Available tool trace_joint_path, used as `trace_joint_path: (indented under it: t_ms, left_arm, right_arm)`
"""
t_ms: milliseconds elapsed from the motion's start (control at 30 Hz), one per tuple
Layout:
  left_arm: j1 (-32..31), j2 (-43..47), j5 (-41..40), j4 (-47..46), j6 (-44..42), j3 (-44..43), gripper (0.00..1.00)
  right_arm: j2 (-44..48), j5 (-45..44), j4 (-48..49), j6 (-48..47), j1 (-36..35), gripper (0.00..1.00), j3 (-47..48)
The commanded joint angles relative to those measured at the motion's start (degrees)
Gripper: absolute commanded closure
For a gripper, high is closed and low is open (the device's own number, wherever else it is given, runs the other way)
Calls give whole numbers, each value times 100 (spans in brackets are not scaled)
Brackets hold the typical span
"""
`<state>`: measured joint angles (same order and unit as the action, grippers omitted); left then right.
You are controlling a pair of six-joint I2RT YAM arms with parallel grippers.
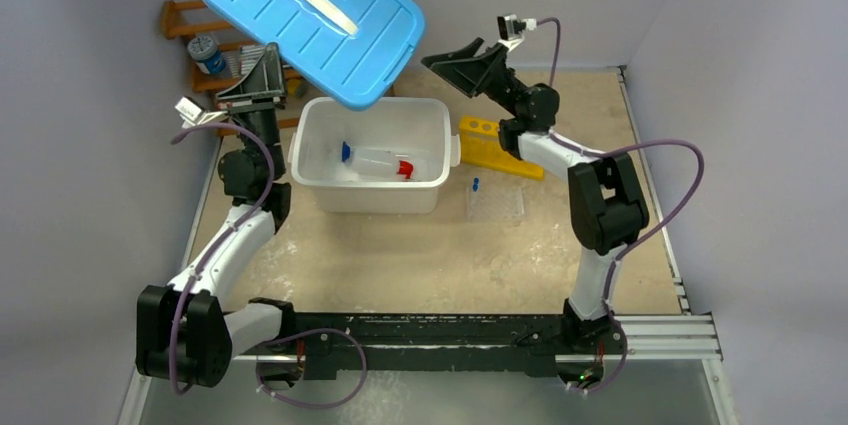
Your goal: Organize the chemistry lab equipment
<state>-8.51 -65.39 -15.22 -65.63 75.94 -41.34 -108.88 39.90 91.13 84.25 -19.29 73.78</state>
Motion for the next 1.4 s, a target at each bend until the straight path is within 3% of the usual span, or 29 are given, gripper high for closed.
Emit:
trace_joint_path:
  t_ms: [0,233,533,800,967,1033,1233,1367]
  left_arm:
    - [-172,48,164,-672,131,-146,100]
    - [-239,175,269,-621,-105,-124,100]
    - [-310,90,483,-831,-165,-93,100]
    - [-801,3,584,-942,-645,149,100]
    - [-819,112,725,-745,-874,343,100]
    - [-817,105,853,-742,-927,422,100]
    - [-812,226,1401,-516,-1225,553,100]
    - [-816,586,1422,-26,-1482,719,100]
  right_arm:
    - [-224,-163,841,-27,-211,16,724]
    - [-819,-137,788,471,-455,17,1343]
    - [-812,-117,536,386,-503,17,1565]
    - [-873,214,-332,182,-575,32,2036]
    - [-893,401,-502,340,-594,32,1885]
    - [-929,481,-409,452,-592,45,1816]
    - [-983,731,186,907,-585,99,1527]
    - [-1274,672,1421,1707,-551,100,1415]
